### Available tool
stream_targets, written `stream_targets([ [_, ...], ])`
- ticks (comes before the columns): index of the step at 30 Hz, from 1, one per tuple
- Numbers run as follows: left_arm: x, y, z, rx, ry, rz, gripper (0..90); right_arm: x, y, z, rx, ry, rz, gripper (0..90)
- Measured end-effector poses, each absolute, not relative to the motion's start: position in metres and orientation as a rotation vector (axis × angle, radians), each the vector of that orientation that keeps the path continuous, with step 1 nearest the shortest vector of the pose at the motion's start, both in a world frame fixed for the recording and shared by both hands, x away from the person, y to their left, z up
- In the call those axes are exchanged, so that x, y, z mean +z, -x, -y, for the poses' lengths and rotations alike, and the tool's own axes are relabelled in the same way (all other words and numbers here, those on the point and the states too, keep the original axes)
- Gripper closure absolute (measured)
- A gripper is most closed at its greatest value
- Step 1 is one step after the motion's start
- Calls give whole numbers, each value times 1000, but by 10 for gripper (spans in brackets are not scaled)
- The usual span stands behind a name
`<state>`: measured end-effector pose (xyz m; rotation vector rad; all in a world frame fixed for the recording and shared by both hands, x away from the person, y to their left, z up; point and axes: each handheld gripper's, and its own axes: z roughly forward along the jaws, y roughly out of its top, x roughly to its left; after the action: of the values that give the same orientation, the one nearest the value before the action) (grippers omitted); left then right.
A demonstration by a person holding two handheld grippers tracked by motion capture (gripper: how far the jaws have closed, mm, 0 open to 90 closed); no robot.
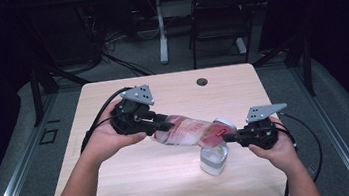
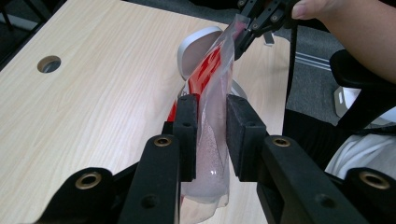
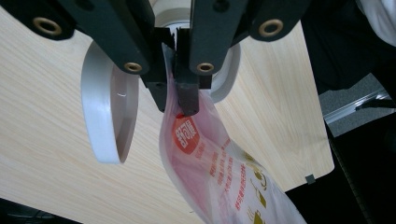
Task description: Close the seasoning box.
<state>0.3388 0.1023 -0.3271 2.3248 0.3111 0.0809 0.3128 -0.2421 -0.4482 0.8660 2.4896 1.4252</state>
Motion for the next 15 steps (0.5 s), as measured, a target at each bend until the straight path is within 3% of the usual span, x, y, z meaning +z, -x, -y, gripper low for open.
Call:
stream_targets([
  [15, -327, -339, -101, 81, -2313, -313, 747, -449, -313, 242, 1417, -871, -2489, 893],
])
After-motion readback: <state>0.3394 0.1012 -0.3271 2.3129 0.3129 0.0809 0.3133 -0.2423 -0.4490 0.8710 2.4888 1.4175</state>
